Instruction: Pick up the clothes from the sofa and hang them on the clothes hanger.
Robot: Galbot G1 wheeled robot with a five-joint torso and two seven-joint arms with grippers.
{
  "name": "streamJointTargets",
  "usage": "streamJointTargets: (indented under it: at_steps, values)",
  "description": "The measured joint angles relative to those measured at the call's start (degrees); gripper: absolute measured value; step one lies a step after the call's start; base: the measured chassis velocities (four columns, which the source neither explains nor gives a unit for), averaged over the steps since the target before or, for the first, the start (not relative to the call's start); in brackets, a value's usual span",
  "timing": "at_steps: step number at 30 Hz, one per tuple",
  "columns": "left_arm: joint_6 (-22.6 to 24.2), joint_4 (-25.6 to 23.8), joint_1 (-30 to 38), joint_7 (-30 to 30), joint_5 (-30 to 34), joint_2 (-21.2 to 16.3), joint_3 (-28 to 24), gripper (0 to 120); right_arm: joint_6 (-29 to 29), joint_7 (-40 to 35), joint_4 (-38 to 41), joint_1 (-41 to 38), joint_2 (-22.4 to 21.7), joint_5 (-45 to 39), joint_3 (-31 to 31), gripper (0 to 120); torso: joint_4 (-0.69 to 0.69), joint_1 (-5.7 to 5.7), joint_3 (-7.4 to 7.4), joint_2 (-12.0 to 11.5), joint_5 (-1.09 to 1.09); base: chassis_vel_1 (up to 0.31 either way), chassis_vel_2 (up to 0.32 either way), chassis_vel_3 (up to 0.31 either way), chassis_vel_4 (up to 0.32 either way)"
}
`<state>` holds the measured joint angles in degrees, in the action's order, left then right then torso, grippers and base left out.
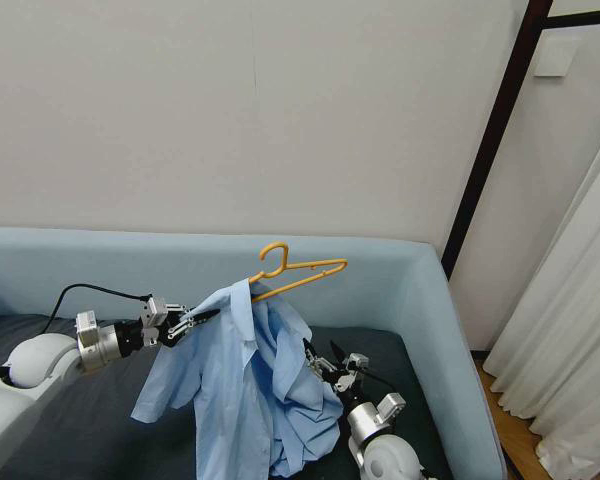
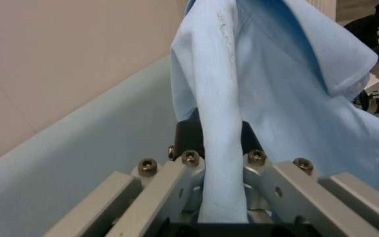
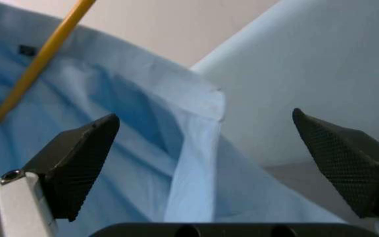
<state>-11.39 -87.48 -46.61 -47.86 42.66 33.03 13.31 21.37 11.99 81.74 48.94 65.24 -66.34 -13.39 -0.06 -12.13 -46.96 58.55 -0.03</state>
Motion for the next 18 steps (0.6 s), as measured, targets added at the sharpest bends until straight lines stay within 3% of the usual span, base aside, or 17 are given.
streamJointTargets:
  at_steps: [5, 18]
  values:
    - [-0.2, -0.2, 0.0, 0.2, 0.1, 0.0, 0.1, 1, -1.5, 4.9, -1.7, -0.2, 0.8, -0.2, 0.0, 93, -0.01, 0.00, 0.00, 0.0, 0.00, 0.000, 0.000, 0.000, 0.000]
    - [-0.8, -1.3, -1.8, 0.3, 0.3, 0.0, 2.1, 1, -5.3, 13.4, -11.3, -2.9, 5.7, -0.9, 3.0, 42, 0.00, 0.00, 0.00, 0.0, -0.01, 0.000, 0.000, 0.000, 0.000]
